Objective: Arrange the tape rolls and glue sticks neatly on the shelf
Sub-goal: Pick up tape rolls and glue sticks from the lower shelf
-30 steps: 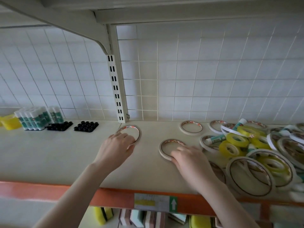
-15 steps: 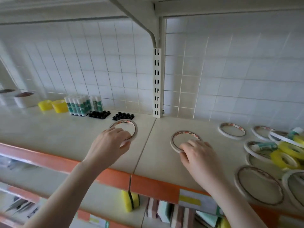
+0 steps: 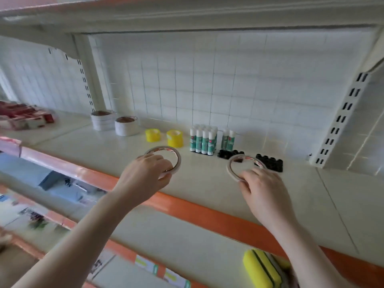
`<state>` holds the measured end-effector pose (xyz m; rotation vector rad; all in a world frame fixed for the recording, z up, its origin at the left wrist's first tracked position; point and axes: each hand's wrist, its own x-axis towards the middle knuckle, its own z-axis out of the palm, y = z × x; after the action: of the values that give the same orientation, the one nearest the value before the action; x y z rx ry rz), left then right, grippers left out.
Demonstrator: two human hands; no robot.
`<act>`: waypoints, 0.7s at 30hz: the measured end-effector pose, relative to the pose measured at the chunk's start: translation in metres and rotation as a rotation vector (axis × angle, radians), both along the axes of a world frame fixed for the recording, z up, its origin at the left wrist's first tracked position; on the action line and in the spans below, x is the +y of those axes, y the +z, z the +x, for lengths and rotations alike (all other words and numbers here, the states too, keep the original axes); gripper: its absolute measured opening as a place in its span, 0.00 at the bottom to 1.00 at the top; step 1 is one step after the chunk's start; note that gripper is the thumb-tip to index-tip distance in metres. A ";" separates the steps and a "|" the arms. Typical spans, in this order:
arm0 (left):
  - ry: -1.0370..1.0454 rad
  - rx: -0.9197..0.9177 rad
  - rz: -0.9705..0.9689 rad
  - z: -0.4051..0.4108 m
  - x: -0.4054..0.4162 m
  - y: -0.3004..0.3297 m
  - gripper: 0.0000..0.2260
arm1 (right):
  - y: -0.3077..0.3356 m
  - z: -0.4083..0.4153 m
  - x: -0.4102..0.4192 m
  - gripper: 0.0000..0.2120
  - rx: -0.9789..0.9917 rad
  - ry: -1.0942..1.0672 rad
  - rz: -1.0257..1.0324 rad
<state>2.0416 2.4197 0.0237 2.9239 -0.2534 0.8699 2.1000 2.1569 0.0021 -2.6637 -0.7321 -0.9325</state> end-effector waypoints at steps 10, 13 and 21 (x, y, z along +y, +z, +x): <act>0.097 0.034 0.019 0.031 0.162 0.002 0.06 | 0.028 0.058 0.168 0.05 0.019 0.085 0.000; 0.121 0.038 0.029 0.050 0.207 0.005 0.08 | 0.032 0.085 0.213 0.02 0.023 0.112 -0.008; 0.123 0.013 0.024 0.091 0.316 0.023 0.09 | 0.058 0.137 0.326 0.06 0.102 0.167 -0.015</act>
<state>2.1323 2.7353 0.0462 2.9936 -0.0838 0.8694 2.2374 2.4833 0.0604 -2.5928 -0.9240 -0.7457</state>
